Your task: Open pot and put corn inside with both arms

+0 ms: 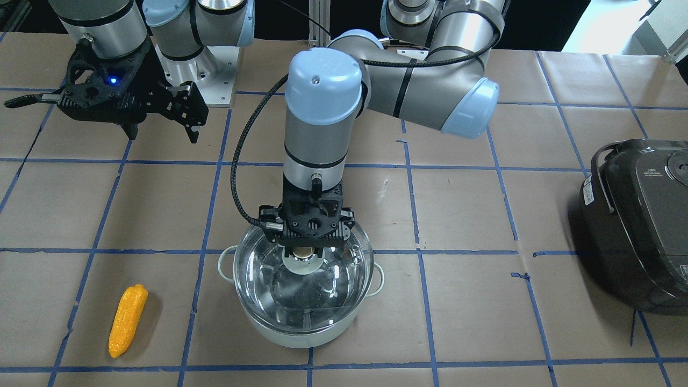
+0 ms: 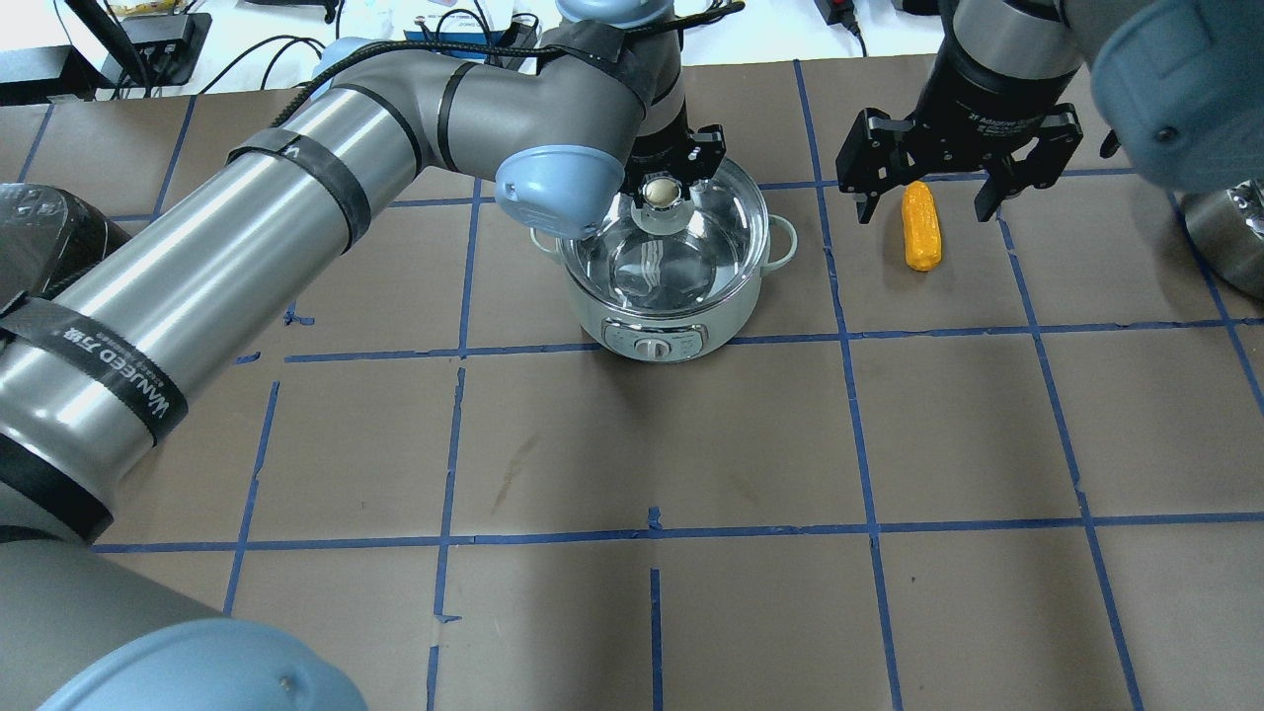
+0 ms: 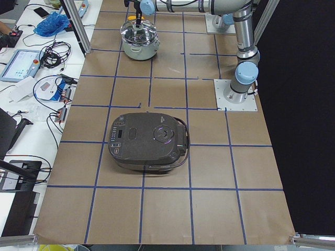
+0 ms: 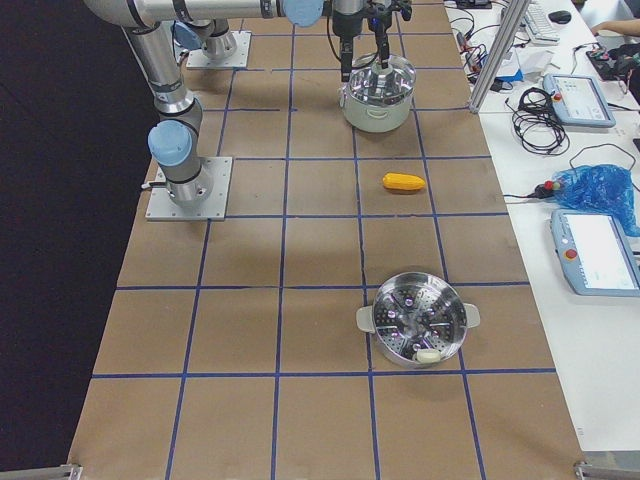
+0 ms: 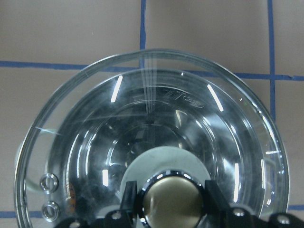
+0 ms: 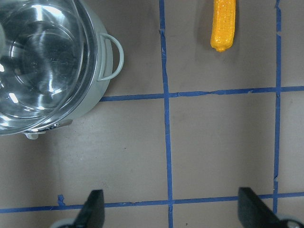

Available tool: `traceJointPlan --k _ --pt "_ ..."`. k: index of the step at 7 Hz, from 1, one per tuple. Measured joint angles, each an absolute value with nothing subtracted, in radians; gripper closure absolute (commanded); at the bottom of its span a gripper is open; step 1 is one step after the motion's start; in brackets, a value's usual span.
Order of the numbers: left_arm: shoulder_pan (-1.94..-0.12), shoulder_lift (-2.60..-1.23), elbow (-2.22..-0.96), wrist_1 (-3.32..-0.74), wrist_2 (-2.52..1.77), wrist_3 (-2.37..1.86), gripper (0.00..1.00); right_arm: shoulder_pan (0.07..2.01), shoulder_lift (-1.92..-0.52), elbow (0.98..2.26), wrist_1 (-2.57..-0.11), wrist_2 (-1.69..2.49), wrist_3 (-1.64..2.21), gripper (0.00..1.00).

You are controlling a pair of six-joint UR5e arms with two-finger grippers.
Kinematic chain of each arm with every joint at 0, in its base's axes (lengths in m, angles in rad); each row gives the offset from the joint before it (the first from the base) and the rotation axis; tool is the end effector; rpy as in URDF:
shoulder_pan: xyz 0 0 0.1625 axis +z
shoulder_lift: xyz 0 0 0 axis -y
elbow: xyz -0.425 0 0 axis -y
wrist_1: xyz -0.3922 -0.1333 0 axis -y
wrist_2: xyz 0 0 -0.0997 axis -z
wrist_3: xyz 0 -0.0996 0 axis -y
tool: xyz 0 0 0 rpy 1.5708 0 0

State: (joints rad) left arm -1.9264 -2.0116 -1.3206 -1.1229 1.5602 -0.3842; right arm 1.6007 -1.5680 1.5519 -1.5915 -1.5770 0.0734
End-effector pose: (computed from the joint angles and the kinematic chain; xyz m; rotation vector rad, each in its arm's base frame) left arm -0.3655 -0.5984 0.4016 0.0411 -3.0175 0.3582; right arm 0.1475 -0.4924 0.4980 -0.0684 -3.1360 0.0582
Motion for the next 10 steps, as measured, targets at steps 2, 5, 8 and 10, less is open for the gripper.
traceJointPlan --k 2,5,8,10 --pt "-1.792 -1.909 -1.296 -1.28 1.553 -0.177 0.86 1.548 -1.565 1.534 -1.59 -1.575 0.067 0.0" --pt "-1.507 -1.891 -1.365 -1.32 1.531 0.134 0.89 1.362 -1.497 1.464 -1.582 -1.573 -0.043 0.01" --pt "-1.386 -1.979 -1.546 -1.077 1.522 0.24 0.89 1.334 -1.271 1.417 -1.74 -1.537 -0.071 0.03" --pt "-1.36 -2.044 -1.589 -0.982 1.492 0.256 0.54 1.341 -1.132 1.425 -1.873 -1.526 -0.1 0.05"
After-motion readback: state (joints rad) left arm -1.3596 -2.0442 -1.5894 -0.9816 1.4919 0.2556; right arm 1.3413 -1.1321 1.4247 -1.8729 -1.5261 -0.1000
